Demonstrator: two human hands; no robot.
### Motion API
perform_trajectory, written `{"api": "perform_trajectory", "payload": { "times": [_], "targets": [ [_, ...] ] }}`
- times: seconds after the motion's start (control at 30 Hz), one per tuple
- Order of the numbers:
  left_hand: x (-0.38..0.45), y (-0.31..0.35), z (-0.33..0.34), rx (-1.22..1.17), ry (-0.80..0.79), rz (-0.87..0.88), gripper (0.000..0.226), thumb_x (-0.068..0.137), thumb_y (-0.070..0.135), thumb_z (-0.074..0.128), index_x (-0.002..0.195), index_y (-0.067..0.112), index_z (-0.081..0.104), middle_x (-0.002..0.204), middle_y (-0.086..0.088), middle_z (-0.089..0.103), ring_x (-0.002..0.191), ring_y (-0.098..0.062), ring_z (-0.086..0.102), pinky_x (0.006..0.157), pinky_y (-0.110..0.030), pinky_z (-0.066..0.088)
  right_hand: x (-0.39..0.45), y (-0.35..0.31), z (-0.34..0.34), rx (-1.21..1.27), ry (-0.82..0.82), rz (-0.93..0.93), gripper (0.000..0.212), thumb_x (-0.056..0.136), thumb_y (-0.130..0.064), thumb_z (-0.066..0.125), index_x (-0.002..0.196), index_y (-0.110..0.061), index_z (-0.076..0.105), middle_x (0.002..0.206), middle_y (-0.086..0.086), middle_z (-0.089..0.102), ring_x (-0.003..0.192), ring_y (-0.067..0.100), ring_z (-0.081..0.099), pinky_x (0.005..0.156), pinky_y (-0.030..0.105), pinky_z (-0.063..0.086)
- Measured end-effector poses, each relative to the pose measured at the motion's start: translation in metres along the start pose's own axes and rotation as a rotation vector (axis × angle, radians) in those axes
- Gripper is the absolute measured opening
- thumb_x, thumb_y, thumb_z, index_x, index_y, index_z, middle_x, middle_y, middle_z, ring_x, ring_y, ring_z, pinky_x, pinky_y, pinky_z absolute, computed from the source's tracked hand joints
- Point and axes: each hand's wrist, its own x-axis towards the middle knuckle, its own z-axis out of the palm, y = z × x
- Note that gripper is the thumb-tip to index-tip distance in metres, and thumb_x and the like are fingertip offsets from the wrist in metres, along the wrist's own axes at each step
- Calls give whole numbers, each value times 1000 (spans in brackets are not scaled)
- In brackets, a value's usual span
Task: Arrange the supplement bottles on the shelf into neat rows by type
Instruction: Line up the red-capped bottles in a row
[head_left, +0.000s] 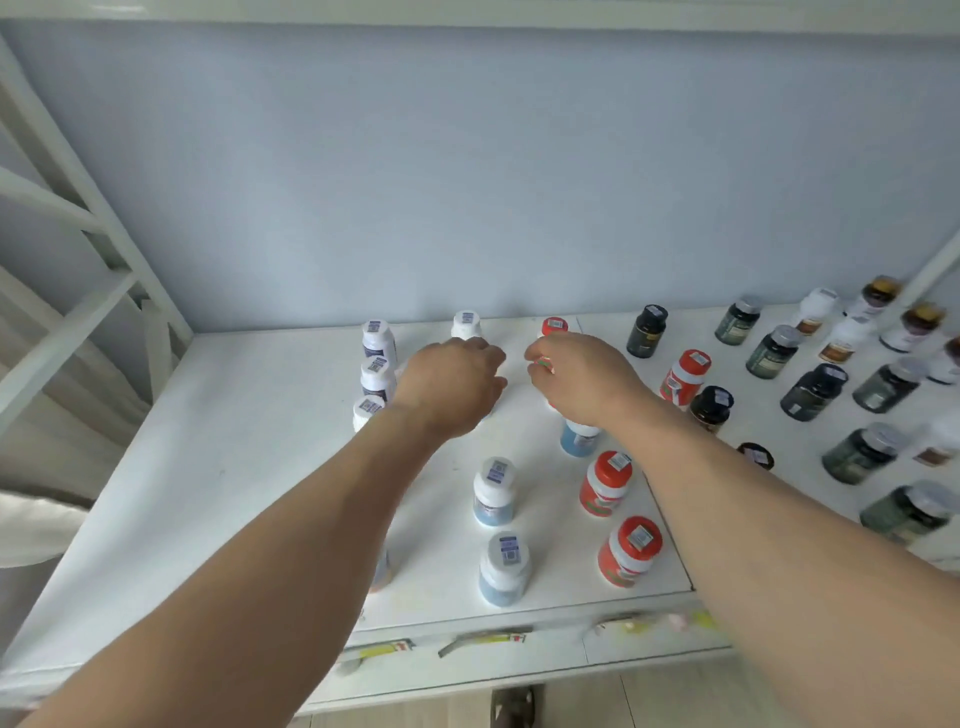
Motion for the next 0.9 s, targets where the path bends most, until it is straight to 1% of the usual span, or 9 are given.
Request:
{"api": "perform_trajectory", "payload": {
  "times": [0.17, 0.27, 0.33, 0.43, 0.5, 0.6, 0.7, 0.83, 0.9],
  "targets": [
    [-47, 32, -9, -49, 44, 10, 33, 97, 39, 43, 118, 18, 59, 117, -1, 62, 103, -28, 59, 66, -30, 36, -58, -8, -12, 80, 84, 21, 35, 98, -32, 46, 130, -26, 60, 136, 1, 59, 116, 25, 57, 96, 39, 48],
    [-72, 52, -16, -87, 62, 21, 34, 97, 39, 44, 120, 19, 59, 120, -1, 61, 107, -27, 58, 73, -32, 42, -89, -3, -22, 154, 130, 36, 35, 98, -33, 48, 129, -24, 60, 134, 0, 59, 115, 23, 58, 95, 38, 49],
    [-86, 64, -15, -101, 88, 18, 35, 97, 40, 44, 120, 19, 60, 121, 0, 62, 108, -26, 58, 77, -33, 46, -110, 6, -25, 211, 171, 57, 32, 99, -33, 49, 126, -22, 61, 130, 0, 61, 113, 21, 58, 94, 37, 49],
    [-110, 85, -10, -126, 112, 2, 35, 96, 40, 46, 119, 19, 61, 120, 1, 63, 108, -26, 58, 76, -33, 47, -145, 29, -22, 314, 235, 97, 29, 99, -33, 50, 122, -22, 63, 126, -4, 63, 114, 17, 58, 90, 29, 45],
    [-129, 103, 0, -168, 103, -16, 34, 96, 39, 48, 119, 18, 61, 119, 0, 63, 107, -26, 59, 77, -34, 49, -169, 49, -16, 370, 242, 130, 28, 98, -33, 52, 121, -20, 64, 125, -4, 64, 115, 17, 58, 89, 28, 44],
    [-156, 133, 23, -250, 92, -60, 35, 95, 38, 51, 123, 19, 61, 121, 2, 63, 109, -26, 59, 79, -34, 50, -203, 80, 5, 449, 186, 170, 31, 97, -33, 55, 122, -17, 64, 124, -3, 65, 117, 15, 57, 92, 27, 44],
    [-175, 162, 56, -307, 69, -103, 41, 94, 38, 55, 130, 18, 56, 130, 3, 59, 118, -22, 53, 84, -32, 47, -227, 106, 38, 457, 75, 184, 39, 94, -37, 59, 128, -17, 60, 130, -2, 60, 121, 16, 54, 97, 29, 41],
    [-182, 187, 102, -285, 20, -112, 53, 85, 32, 69, 129, 5, 56, 129, -9, 58, 121, -29, 51, 97, -38, 44, -233, 127, 83, 211, -117, 65, 62, 87, -43, 67, 138, -14, 50, 147, 3, 46, 134, 21, 42, 107, 33, 34],
    [-179, 190, 126, -217, 6, -105, 60, 79, 33, 74, 129, 3, 56, 129, -12, 58, 123, -32, 50, 101, -41, 43, -228, 132, 103, 107, -123, 14, 66, 84, -49, 69, 137, -15, 51, 149, 3, 43, 136, 22, 39, 107, 33, 30]
  ]
}}
